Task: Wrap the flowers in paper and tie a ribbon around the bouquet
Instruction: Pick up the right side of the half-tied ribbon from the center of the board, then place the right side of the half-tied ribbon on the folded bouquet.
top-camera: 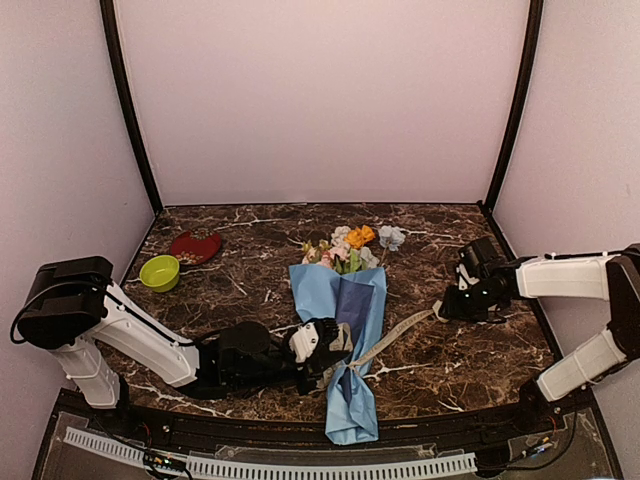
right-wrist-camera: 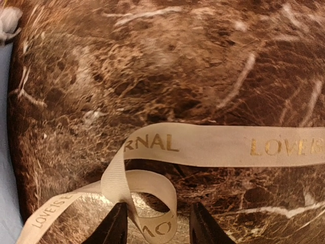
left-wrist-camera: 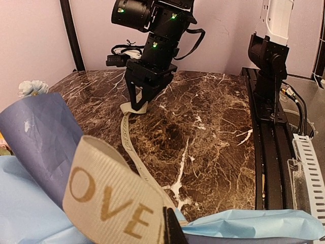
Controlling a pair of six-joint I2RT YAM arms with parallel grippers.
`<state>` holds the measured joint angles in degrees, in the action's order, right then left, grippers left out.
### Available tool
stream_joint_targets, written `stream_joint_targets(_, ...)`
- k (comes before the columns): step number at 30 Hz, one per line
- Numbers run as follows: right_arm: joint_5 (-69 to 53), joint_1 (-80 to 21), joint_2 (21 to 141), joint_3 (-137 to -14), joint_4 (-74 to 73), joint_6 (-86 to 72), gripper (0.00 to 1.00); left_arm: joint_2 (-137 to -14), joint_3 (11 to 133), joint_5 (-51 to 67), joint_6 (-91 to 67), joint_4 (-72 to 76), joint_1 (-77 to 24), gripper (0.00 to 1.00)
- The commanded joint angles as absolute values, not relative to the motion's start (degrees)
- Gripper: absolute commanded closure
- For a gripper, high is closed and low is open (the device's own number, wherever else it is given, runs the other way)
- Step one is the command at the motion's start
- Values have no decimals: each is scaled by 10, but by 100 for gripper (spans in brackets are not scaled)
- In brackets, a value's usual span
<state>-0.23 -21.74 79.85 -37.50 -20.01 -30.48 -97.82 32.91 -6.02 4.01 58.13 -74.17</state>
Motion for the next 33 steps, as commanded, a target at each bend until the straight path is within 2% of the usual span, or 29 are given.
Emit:
stream_joint_targets(1,-16,-216,809,-376,-161,-290,83,-964,344,-61,55,566,-746,100)
stream_joint_targets(2,-21,-216,811,-381,-160,-286,95,-962,345,-61,59,562,-746,100)
stream_joint_targets(3,-28,-216,811,-385,-162,-282,100,-960,347,-62,63,555,-747,100)
stream_joint_targets(6,-56,-217,784,-399,-169,-268,100,-958,354,-68,78,529,-752,100)
stream_joint_targets(10,-150,-255,706,-430,-165,-238,100,-956,351,-76,88,528,-757,100)
stream_joint_targets(16,-224,-479,656,-594,-170,-179,100,-956,352,-74,95,528,-764,100)
stream_joint_targets(19,-210,-568,698,-654,-128,-188,100,-957,354,-79,100,523,-769,100)
stream_joint_targets(24,-199,-654,829,-777,-102,-179,100,-952,352,-91,100,518,-778,100)
stream_joint_targets(29,-194,-703,959,-898,-152,-155,100,-952,349,-98,97,516,-783,100)
stream_joint_targets(33,-171,-706,989,-924,-140,-176,100,-954,349,-100,94,517,-786,100)
